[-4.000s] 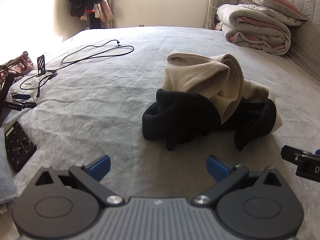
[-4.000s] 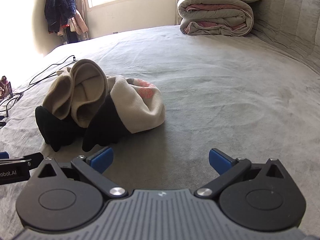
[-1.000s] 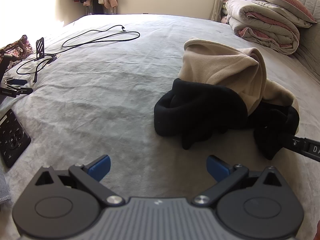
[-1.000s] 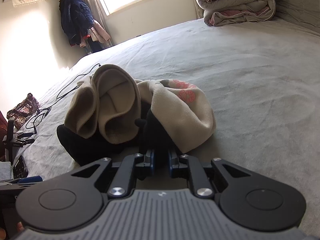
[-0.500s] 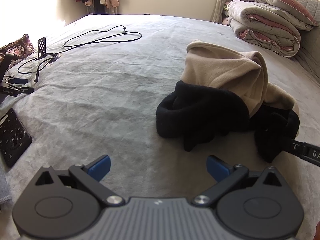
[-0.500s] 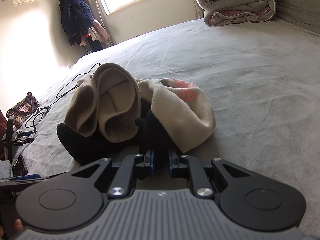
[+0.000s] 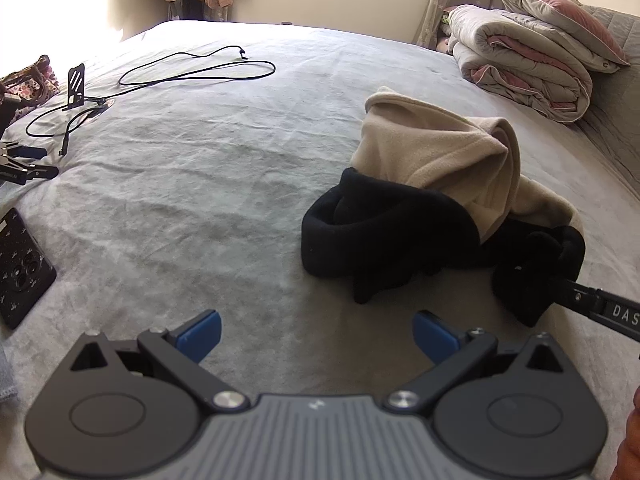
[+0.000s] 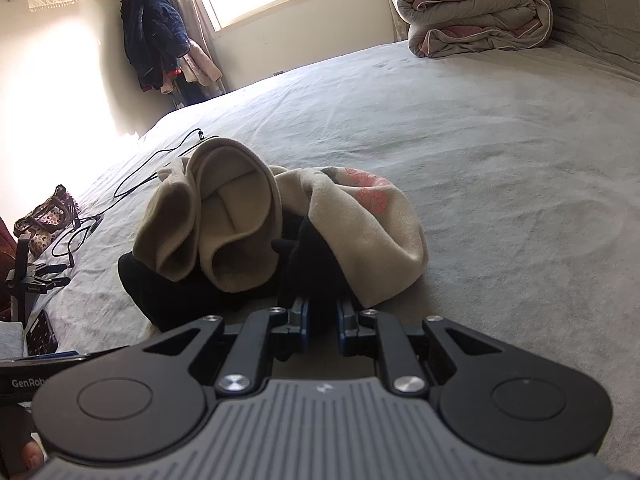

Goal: Fold clothes
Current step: 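Grasp the beige fabric with the left gripper while the right gripper holds its fold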

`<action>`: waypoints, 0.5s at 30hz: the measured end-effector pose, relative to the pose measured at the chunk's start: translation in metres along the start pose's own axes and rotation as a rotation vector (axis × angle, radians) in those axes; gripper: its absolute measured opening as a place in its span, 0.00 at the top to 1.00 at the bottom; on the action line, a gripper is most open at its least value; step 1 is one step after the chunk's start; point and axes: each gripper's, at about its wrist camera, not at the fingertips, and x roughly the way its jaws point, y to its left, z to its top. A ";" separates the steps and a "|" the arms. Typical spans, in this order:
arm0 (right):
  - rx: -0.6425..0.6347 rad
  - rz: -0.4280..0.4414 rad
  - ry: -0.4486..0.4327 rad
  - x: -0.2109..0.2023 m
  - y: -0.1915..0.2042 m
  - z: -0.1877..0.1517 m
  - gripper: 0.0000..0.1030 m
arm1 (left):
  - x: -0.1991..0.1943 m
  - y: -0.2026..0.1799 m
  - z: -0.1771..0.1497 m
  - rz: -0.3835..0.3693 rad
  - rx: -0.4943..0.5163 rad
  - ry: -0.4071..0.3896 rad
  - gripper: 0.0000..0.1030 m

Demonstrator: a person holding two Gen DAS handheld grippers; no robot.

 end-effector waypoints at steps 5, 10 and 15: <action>0.024 0.017 0.021 -0.002 -0.007 0.006 0.78 | -0.001 -0.014 0.012 -0.028 0.024 -0.040 0.05; 0.033 0.039 0.034 -0.007 -0.008 0.009 0.64 | 0.009 -0.036 0.023 -0.035 0.036 -0.010 0.15; 0.046 0.037 0.012 -0.010 -0.010 0.013 0.47 | 0.009 -0.053 0.037 -0.008 0.058 -0.026 0.16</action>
